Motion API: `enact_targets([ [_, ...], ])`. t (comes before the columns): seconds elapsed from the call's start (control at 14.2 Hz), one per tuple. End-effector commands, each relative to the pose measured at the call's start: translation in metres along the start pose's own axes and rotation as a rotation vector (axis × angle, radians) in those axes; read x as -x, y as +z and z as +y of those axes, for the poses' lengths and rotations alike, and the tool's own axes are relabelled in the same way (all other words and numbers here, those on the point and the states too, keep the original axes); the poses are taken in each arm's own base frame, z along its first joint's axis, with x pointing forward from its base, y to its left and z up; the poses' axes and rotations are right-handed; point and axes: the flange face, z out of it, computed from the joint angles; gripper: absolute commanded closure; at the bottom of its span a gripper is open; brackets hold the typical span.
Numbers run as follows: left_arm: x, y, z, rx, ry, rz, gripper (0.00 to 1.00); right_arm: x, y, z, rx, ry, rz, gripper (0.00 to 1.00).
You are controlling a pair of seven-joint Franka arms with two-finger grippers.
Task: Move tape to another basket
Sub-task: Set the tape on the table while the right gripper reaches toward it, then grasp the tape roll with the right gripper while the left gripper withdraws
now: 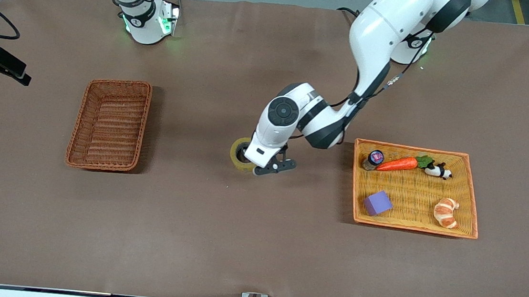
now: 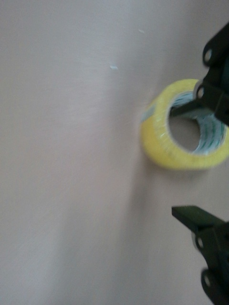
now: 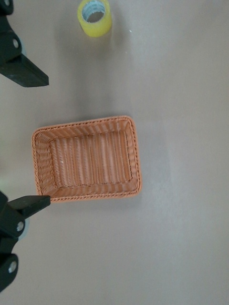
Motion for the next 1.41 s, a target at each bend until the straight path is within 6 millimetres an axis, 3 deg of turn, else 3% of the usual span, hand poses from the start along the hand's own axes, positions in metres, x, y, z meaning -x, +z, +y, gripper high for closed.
enact_targets([
  [0.0,-0.051,-0.123,-0.055,-0.060,-0.036,0.066,0.00,-0.015,0.023,-0.061,-0.018,-0.062,0.005,0.00],
  [0.14,-0.095,-0.191,-0.114,-0.104,-0.076,0.088,0.00,-0.021,0.060,-0.125,-0.033,-0.001,0.024,0.00],
  [0.28,-0.127,-0.252,-0.175,-0.130,0.032,0.096,0.00,-0.018,0.112,-0.196,-0.046,0.034,0.025,0.00],
  [0.35,-0.137,-0.274,-0.200,-0.142,0.091,0.092,0.00,-0.014,0.146,-0.231,-0.059,0.045,0.020,0.00],
  [0.56,-0.168,-0.330,-0.282,-0.142,0.187,0.097,0.00,-0.001,0.243,-0.308,-0.014,0.026,0.026,0.00],
  [0.71,-0.163,-0.352,-0.322,-0.146,0.270,0.046,0.00,0.005,0.310,-0.345,0.019,0.014,0.026,0.00],
  [0.78,-0.166,-0.362,-0.348,-0.115,0.264,0.037,0.00,0.007,0.332,-0.355,0.029,0.010,0.034,0.00],
  [0.92,-0.155,-0.368,-0.372,-0.058,0.294,0.014,0.00,0.010,0.372,-0.371,0.021,0.000,0.049,0.00],
  [1.06,-0.134,-0.373,-0.383,-0.083,0.344,0.013,0.00,0.023,0.407,-0.392,0.035,0.006,0.070,0.00],
  [1.34,-0.106,-0.391,-0.389,-0.124,0.352,0.000,0.00,0.028,0.443,-0.397,0.040,-0.016,0.066,0.00],
])
